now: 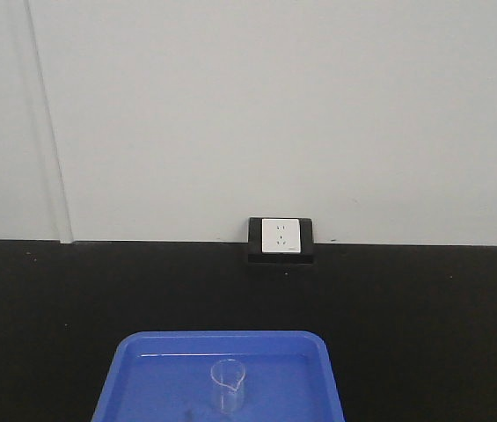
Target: Move beaker to silver tray on left bench
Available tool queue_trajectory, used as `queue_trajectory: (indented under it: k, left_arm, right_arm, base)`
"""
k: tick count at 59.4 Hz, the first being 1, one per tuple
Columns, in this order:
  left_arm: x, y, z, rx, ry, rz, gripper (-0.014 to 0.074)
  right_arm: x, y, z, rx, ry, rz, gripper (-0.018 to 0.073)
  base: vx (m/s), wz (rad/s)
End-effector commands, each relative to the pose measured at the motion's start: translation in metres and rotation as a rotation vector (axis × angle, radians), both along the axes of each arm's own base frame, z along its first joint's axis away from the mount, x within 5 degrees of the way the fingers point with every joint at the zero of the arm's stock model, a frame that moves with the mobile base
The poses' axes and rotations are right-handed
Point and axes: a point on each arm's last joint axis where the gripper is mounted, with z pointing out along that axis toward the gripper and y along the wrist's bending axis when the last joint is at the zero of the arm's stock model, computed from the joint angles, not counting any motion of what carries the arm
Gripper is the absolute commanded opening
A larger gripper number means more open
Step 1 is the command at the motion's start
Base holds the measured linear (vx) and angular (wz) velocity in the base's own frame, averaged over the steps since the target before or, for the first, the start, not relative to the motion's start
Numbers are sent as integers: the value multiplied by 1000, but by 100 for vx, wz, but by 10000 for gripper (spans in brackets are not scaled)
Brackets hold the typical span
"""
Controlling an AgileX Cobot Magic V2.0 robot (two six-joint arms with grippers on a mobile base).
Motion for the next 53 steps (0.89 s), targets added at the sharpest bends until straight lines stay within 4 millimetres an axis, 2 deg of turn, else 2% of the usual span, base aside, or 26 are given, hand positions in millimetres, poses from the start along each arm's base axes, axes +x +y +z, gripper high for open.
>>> queue_trajectory:
  k: [1,48,53]
  left_arm:
    - [2,-1,1,-8,-70,-12,1]
    - [2,-1,1,-8,-70,-12,1]
    - [2,-1,1,-8,-70,-12,1]
  right_arm:
    - [-1,-1,6,-5,-86,-8,-11]
    - [-1,-1,6,-5,-87,-8,-11]
    - [-1,-1,15,4,-182,-14,-11]
  base:
    - [0,0]
    - [0,0]
    - [0,0]
